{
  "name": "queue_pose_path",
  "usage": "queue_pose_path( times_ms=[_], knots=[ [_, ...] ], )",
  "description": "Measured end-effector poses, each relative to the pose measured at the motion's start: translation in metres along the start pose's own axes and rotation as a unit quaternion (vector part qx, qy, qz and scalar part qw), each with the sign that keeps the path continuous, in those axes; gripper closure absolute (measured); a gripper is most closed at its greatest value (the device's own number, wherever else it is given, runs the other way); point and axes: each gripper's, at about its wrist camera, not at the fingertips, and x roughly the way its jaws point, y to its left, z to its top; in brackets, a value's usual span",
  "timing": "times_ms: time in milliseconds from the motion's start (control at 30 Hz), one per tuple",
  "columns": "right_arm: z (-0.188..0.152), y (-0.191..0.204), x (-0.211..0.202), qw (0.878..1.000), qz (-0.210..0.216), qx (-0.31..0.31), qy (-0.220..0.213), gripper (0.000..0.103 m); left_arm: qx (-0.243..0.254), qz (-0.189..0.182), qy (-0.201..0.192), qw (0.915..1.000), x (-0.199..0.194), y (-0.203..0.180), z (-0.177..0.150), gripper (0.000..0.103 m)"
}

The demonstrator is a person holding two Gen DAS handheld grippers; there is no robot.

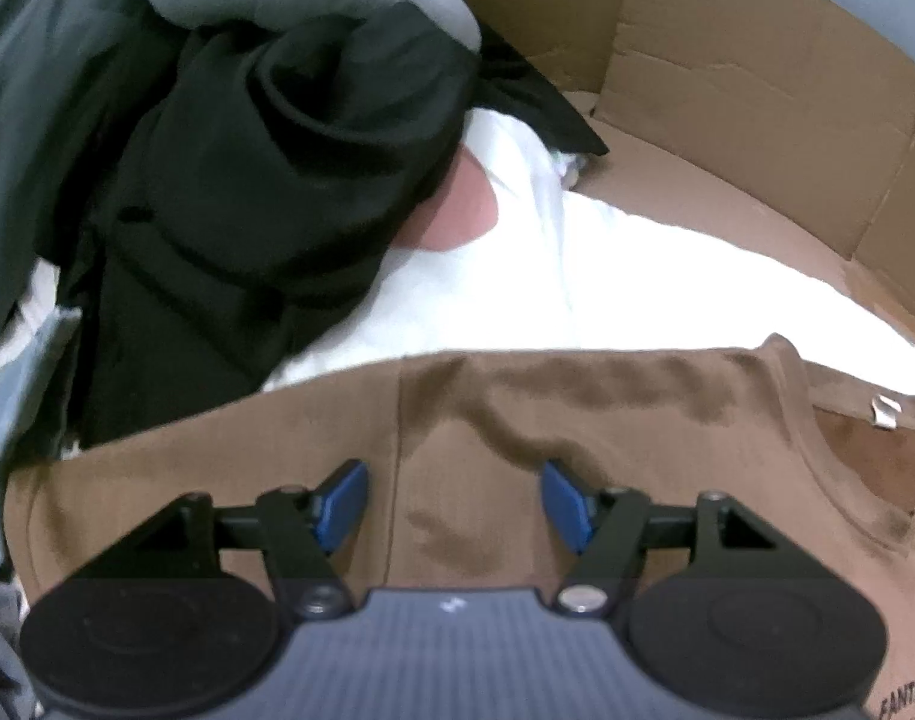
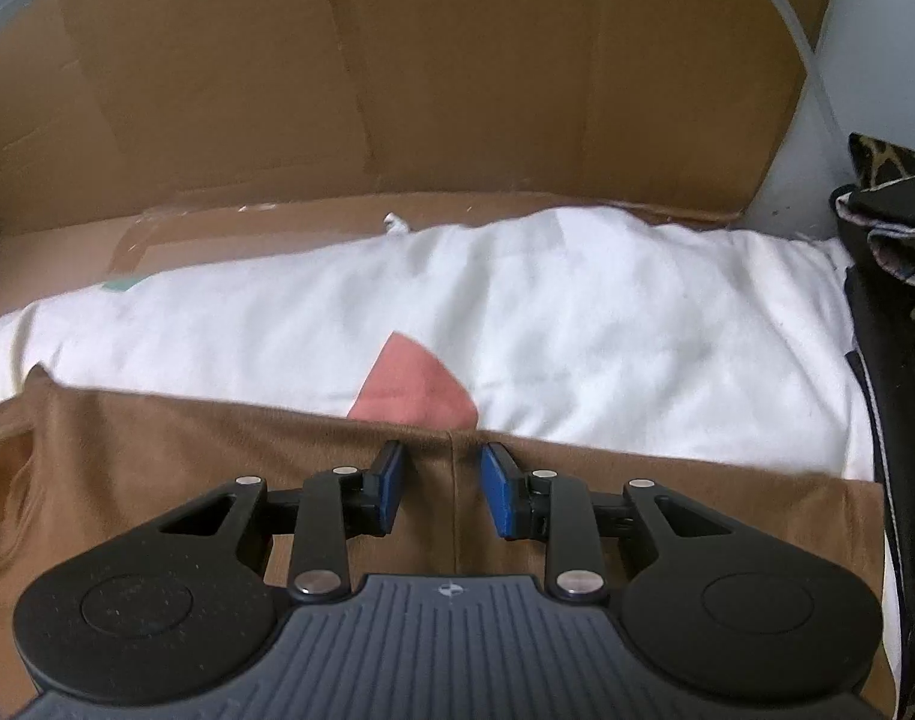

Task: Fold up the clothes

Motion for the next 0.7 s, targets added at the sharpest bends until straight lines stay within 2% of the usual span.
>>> queue_pose_path(
  times_ms=[167,333,400,467,500,633,700],
  knots=[
    [0.004,0.004,0.006,1.0,-0.012,0.0,-0.007,0.068,0.002,-0.003,0.0,1.0,0.011,0.001,0.008,0.026],
    [0.012,0.006,0.007,1.0,-0.017,-0.023,0.008,0.068,0.02,0.009,0.003,0.9998,0.017,-0.004,0.015,0.021],
    [0.016,0.007,0.006,0.999,-0.021,-0.02,0.015,0.068,0.013,0.011,0.012,0.9998,0.014,-0.005,0.02,0.024],
    [0.018,0.008,0.0,1.0,-0.027,-0.01,0.009,0.068,0.005,0.005,0.018,0.9998,0.004,-0.005,0.024,0.038],
    [0.017,0.011,-0.005,1.0,-0.027,-0.011,-0.002,0.068,0.002,-0.002,0.018,0.9998,-0.002,-0.005,0.025,0.038],
    [0.01,0.03,-0.02,0.999,0.02,-0.027,-0.022,0.066,0.02,-0.039,0.003,0.999,-0.025,-0.017,0.025,0.038],
    [0.009,0.042,-0.024,0.998,0.042,-0.031,-0.025,0.066,0.034,-0.053,-0.002,0.998,-0.029,-0.027,0.026,0.042]
  ],
)
